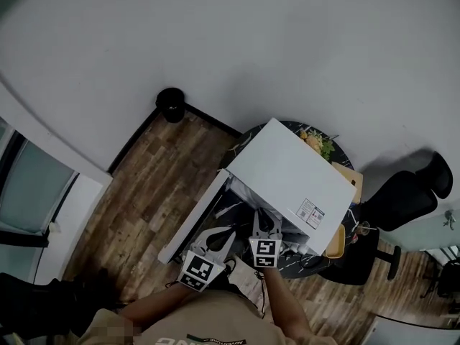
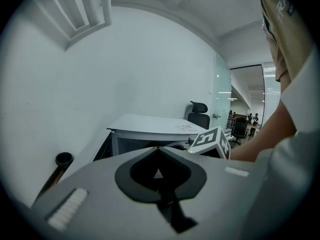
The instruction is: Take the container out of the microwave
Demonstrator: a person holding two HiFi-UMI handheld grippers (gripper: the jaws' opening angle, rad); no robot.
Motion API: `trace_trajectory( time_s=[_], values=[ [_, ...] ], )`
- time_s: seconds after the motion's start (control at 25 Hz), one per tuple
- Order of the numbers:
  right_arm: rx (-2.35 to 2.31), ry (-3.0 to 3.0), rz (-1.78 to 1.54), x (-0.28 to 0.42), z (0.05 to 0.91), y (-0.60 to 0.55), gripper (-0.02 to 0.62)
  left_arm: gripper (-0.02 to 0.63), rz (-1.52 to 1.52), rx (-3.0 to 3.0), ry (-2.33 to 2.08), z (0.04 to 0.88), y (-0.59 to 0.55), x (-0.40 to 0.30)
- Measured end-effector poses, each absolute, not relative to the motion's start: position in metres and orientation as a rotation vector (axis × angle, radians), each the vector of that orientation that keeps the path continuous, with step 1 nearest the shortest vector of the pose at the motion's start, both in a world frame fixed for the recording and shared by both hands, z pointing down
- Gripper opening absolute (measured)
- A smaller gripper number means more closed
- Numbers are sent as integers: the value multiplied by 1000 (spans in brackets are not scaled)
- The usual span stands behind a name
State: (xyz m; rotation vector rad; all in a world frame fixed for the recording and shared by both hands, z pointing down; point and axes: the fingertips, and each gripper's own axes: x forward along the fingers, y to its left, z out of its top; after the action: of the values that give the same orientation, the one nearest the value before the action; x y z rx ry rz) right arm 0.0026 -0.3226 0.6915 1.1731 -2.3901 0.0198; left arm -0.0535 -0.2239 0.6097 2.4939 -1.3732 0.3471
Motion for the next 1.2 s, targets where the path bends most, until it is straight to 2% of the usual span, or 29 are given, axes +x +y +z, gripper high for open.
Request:
trace_trajectory(
  time_s=[0.56, 0.64, 0.68, 1.2],
  values=[
    [1160, -2233, -78, 8, 737, -370, 16, 8, 376, 2466, -1328, 632, -215, -51],
    [1162, -2222, -56, 8, 742, -374, 100, 8, 384, 2449, -1318, 638, -211, -49],
    [1161, -2217, -45, 8, 744, -377, 106, 8, 386, 2443, -1312, 640, -209, -48],
    [1103, -2141, 14, 0, 769, -401, 106, 8, 385, 2446, -1263, 643, -206, -39]
  ],
)
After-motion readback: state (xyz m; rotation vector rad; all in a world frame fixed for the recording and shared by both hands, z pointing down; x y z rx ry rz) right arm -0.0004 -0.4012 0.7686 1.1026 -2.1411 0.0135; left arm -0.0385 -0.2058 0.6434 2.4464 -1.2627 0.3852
